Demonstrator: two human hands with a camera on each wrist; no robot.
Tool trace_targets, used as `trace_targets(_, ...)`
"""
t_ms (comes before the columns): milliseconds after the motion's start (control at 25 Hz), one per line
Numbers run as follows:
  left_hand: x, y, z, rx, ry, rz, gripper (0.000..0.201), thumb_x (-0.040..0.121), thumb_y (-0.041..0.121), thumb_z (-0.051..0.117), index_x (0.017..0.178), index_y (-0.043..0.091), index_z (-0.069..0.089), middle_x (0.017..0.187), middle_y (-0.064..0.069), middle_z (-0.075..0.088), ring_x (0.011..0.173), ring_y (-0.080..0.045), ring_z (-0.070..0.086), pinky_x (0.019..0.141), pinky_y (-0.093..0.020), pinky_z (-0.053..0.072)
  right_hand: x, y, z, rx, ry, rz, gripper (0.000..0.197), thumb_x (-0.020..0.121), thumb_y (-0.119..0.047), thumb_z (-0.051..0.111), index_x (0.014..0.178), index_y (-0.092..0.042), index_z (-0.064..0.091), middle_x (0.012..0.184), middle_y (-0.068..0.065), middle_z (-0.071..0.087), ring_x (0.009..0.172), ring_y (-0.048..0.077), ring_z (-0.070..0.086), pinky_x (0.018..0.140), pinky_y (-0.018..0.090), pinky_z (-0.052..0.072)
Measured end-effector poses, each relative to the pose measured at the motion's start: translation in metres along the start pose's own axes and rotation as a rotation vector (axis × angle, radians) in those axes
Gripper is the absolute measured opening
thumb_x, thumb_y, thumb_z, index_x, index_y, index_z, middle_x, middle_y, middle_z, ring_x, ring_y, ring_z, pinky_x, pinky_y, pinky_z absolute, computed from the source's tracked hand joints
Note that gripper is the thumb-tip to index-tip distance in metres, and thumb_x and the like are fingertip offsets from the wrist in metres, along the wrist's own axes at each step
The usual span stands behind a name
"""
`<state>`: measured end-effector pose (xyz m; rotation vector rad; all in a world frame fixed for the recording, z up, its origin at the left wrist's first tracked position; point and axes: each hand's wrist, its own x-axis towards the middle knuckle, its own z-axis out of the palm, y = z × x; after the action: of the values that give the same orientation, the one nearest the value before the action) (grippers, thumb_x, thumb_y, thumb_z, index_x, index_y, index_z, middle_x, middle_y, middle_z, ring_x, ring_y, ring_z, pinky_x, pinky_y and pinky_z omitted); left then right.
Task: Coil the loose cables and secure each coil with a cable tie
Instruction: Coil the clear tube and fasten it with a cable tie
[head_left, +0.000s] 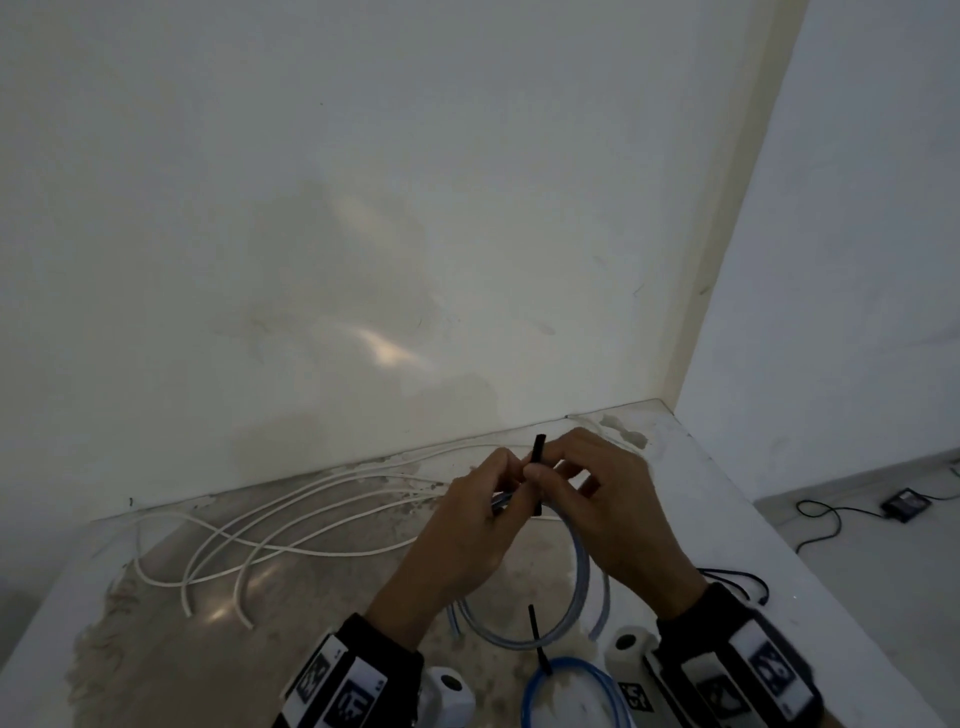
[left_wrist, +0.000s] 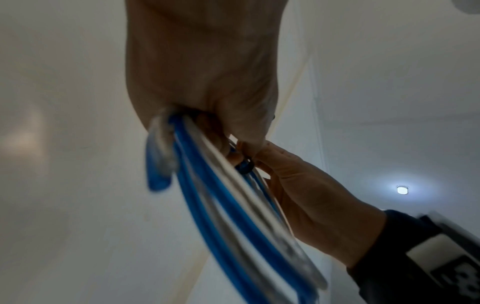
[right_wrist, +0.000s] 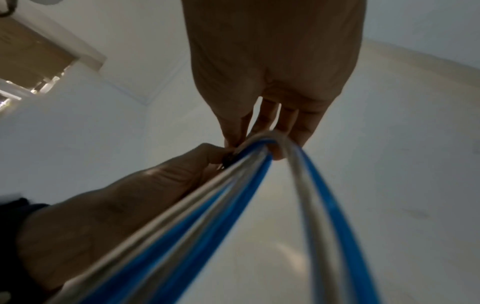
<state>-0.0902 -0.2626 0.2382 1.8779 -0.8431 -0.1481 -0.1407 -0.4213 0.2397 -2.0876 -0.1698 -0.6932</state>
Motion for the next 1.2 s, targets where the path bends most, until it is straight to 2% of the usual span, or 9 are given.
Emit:
trace_targets(240, 0.006, 0.011, -0.004, -0.143, 0.05, -0.03, 0.025, 0.1, 0.018, 0.048, 0.075, 0.023, 0.046, 0.07, 0.005, 0.053, 0.05, -0.003, 0.041, 0.054, -0.02, 0.034, 0.025, -0.019, -0.011, 0.155, 0.115, 0.031, 0.008, 0.091, -0.016, 0.069, 0.085, -0.011, 0.071, 0.079, -0.003, 0.069, 0.07, 0.015, 0.069, 0.053, 0.043, 0.058)
trace_targets(320, 0.007, 0.015, -0.005, -0.15, 0.058, -0.006, 0.024, 0.1, 0.016, 0.047, 0.076, 0.02, 0.046, 0.074, -0.005, 0.055, 0.05, -0.003, 0.041, 0.055, -0.02, 0.034, 0.028, -0.024, -0.012, 0.192, 0.122, 0.058, 0.008, 0.091, -0.016, 0.068, 0.087, -0.009, 0.07, 0.081, -0.001, 0.069, 0.069, 0.014, 0.069, 0.049, 0.041, 0.058)
trace_targets(560, 0.012, 0.012, 0.002, -0.225, 0.03, -0.022, 0.025, 0.104, 0.025, 0.04, 0.09, 0.009, 0.053, 0.056, 0.009, 0.037, 0.046, -0.007, 0.03, 0.048, -0.02, 0.03, 0.029, -0.017, -0.01, 0.293, 0.149, 0.194, 0.011, 0.095, -0.02, 0.063, 0.094, -0.012, 0.071, 0.079, 0.0, 0.068, 0.063, 0.015, 0.067, 0.051, 0.023, 0.05)
trace_targets(760, 0.021, 0.008, 0.006, -0.698, 0.305, -0.283, 0.032, 0.105, 0.026, 0.035, 0.1, 0.004, 0.057, 0.053, 0.007, 0.028, 0.041, -0.007, 0.02, 0.041, -0.021, 0.02, -0.003, -0.002, 0.004, 0.362, -0.019, 0.336, 0.024, 0.105, -0.027, 0.039, 0.107, -0.018, 0.061, 0.069, 0.006, 0.062, 0.057, 0.023, 0.061, 0.05, 0.033, 0.05)
trace_targets(840, 0.024, 0.001, 0.008, -0.719, 0.391, -0.352, 0.032, 0.105, 0.026, 0.036, 0.11, 0.005, 0.059, 0.057, 0.002, 0.039, 0.043, -0.01, 0.032, 0.044, -0.024, 0.029, -0.014, 0.004, 0.013, 0.465, 0.043, 0.429, 0.032, 0.107, -0.026, 0.031, 0.101, -0.012, 0.059, 0.057, 0.002, 0.045, 0.047, 0.019, 0.044, 0.045, 0.031, 0.045)
trace_targets(960, 0.014, -0.011, 0.027, -0.545, 0.321, -0.45, 0.026, 0.104, 0.027, 0.039, 0.111, 0.012, 0.059, 0.074, -0.005, 0.062, 0.058, -0.016, 0.06, 0.058, -0.031, 0.049, -0.022, 0.022, 0.024, 0.597, 0.227, 0.571, 0.036, 0.108, -0.029, 0.029, 0.1, -0.01, 0.058, 0.056, -0.006, 0.035, 0.047, 0.011, 0.033, 0.045, 0.028, 0.038)
trace_targets(1040, -0.004, -0.033, 0.039, -0.413, 0.29, -0.517, 0.023, 0.104, 0.026, 0.038, 0.11, 0.015, 0.058, 0.075, -0.002, 0.06, 0.061, -0.016, 0.061, 0.056, -0.028, 0.05, -0.035, 0.035, 0.032, 0.548, 0.125, 0.627, 0.036, 0.108, -0.031, 0.03, 0.103, -0.012, 0.061, 0.062, 0.0, 0.047, 0.051, 0.015, 0.047, 0.049, 0.031, 0.046)
trace_targets(1120, -0.028, -0.074, 0.041, -0.268, 0.339, -0.623, 0.021, 0.104, 0.025, 0.039, 0.098, 0.016, 0.057, 0.073, -0.006, 0.053, 0.058, -0.018, 0.054, 0.047, -0.027, 0.045, -0.057, 0.053, 0.041, 0.416, -0.18, 0.723, 0.036, 0.106, -0.031, 0.034, 0.109, -0.011, 0.064, 0.079, 0.01, 0.063, 0.067, 0.019, 0.062, 0.061, 0.029, 0.054)
trace_targets(1200, -0.059, -0.118, 0.035, -0.198, 0.329, -0.799, 0.026, 0.103, 0.026, 0.037, 0.088, 0.015, 0.056, 0.075, -0.027, 0.045, 0.058, -0.04, 0.049, 0.048, -0.029, 0.034, -0.083, 0.075, 0.041, 0.283, -0.451, 0.84, 0.034, 0.105, -0.034, 0.039, 0.113, -0.011, 0.064, 0.094, 0.008, 0.068, 0.077, 0.016, 0.066, 0.069, 0.024, 0.054)
